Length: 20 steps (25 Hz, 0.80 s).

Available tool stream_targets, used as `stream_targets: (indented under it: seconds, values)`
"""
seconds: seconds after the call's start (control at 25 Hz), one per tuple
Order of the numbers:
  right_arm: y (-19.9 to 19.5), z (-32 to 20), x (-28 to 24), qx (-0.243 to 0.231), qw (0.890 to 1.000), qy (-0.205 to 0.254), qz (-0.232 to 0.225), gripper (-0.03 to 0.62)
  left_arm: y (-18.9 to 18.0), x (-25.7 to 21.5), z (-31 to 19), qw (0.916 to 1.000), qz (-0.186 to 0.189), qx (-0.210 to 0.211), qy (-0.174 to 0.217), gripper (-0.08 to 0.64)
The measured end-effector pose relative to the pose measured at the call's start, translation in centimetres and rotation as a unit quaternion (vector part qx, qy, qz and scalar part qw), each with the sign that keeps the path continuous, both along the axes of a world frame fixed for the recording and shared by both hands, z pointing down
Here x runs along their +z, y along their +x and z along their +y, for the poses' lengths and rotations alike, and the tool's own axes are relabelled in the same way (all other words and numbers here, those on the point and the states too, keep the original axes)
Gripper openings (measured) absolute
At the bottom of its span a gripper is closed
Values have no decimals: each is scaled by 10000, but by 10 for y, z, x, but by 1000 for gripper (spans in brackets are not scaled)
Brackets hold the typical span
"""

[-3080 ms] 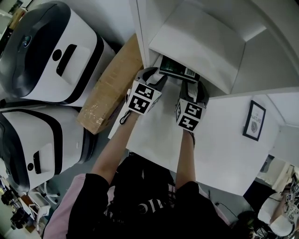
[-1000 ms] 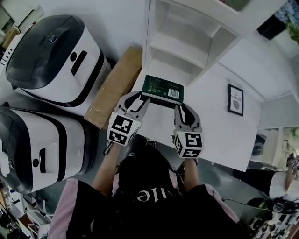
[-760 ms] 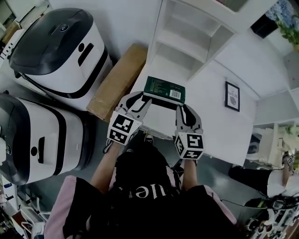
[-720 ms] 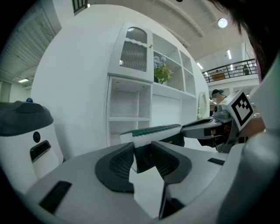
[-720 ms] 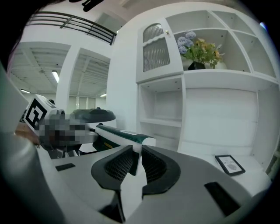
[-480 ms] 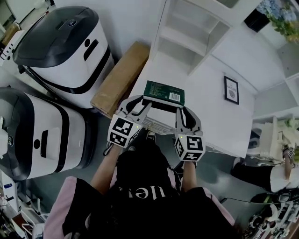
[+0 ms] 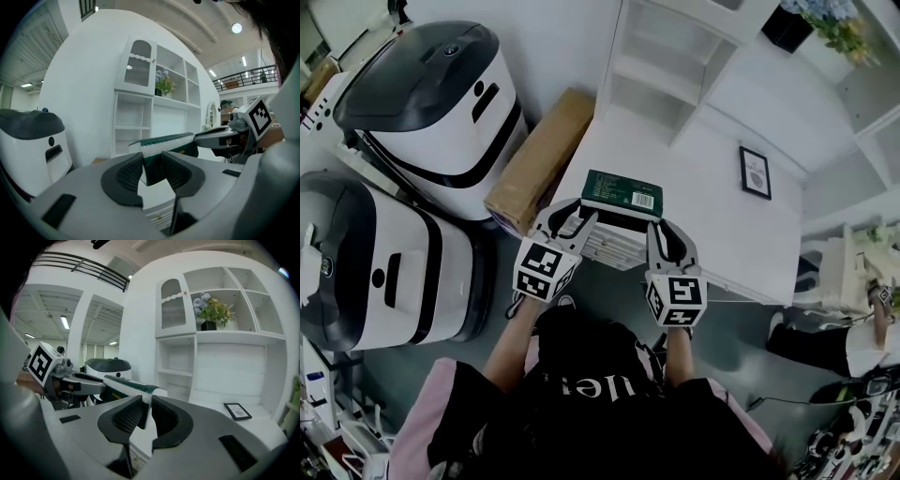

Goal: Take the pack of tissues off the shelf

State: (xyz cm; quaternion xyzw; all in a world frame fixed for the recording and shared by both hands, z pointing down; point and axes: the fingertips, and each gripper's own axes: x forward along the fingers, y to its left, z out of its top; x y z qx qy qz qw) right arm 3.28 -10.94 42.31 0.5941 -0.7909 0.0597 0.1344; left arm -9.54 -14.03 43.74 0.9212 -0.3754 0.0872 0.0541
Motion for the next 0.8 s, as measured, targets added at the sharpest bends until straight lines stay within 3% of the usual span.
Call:
stream_targets:
  seconds: [0.8]
  values:
    - [94, 115, -16, -304, 9994, 98, -145, 89, 92, -22, 123, 9992, -208, -294, 167, 129]
